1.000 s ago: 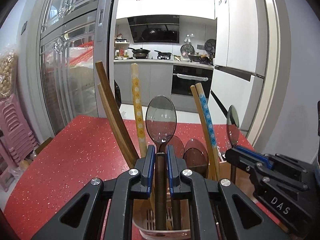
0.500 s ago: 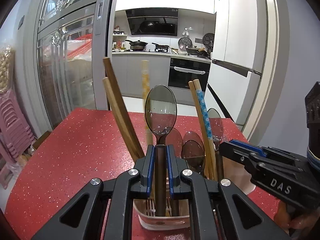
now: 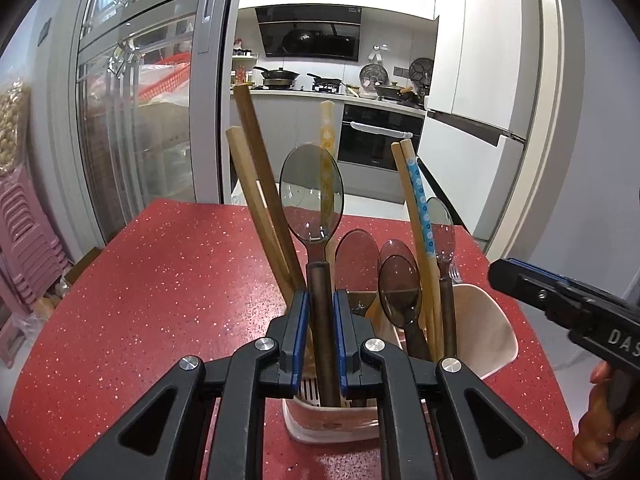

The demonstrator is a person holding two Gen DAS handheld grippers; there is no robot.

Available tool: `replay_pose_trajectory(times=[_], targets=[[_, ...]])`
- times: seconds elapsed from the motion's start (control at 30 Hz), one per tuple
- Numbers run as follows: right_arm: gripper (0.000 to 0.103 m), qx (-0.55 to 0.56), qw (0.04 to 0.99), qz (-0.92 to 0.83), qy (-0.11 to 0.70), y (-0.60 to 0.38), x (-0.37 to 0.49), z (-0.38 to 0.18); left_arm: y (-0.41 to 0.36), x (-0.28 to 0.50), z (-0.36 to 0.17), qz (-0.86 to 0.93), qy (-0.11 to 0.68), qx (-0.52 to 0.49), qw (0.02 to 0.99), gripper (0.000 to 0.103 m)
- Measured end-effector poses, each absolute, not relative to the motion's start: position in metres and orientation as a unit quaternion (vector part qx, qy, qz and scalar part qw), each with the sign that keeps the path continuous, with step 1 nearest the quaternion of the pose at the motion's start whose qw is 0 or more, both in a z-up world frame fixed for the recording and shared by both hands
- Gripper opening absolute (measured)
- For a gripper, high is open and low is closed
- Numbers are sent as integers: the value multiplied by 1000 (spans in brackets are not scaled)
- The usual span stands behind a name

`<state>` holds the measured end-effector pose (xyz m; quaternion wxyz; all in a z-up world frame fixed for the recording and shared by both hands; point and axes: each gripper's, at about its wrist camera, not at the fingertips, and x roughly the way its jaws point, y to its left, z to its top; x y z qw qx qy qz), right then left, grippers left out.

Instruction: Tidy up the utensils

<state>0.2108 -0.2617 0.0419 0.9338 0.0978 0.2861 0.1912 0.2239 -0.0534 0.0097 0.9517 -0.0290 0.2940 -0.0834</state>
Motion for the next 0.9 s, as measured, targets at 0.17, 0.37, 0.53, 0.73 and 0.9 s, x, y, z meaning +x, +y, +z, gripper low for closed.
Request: replay_pose_trajectory(times=[0.17, 0.37, 0.53, 0.73, 0.9], targets=[[26, 103, 932, 196, 288, -262, 205, 44, -54, 219, 10, -81, 297, -23, 951, 36], [28, 112, 928, 198, 295, -263, 199, 41, -52, 218, 13, -81, 303, -33, 949, 36], [29, 118, 927, 199, 297, -266, 194, 41, -55, 215, 17, -76, 303, -29, 950, 36], [30, 122, 926, 199, 296, -267, 188, 44, -56, 210, 19, -71, 302, -24, 951, 36], [31, 121, 926, 194, 301, -267, 184, 43, -56, 206, 20, -66, 304, -21, 950, 36]])
